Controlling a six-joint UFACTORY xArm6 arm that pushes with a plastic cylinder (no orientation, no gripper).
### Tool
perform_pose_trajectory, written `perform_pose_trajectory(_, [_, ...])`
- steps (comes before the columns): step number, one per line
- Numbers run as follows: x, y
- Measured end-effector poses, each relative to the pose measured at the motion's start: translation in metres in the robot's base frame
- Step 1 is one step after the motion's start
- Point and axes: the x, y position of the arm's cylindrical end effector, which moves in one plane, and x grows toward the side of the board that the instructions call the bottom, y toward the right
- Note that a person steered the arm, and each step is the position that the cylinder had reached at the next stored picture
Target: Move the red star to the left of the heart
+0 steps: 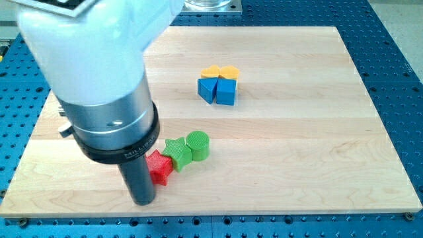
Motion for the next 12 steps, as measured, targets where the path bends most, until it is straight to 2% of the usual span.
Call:
perform_pose_trajectory(1, [-0.010,-0.019])
perform_pose_trajectory(2, [0.015,-0.025])
perform_pose_trajectory(3, [0.016,0.012])
perform_pose_trajectory(6, [-0.032,-0.037])
perform_pose_trajectory(7, [0.008,-0.042])
perform_pose_trajectory(9, [-0.009,0.014])
perform_pose_trajectory(11, [-0.053,-0.020])
perform_pose_trajectory(12, [-0.037,-0.018])
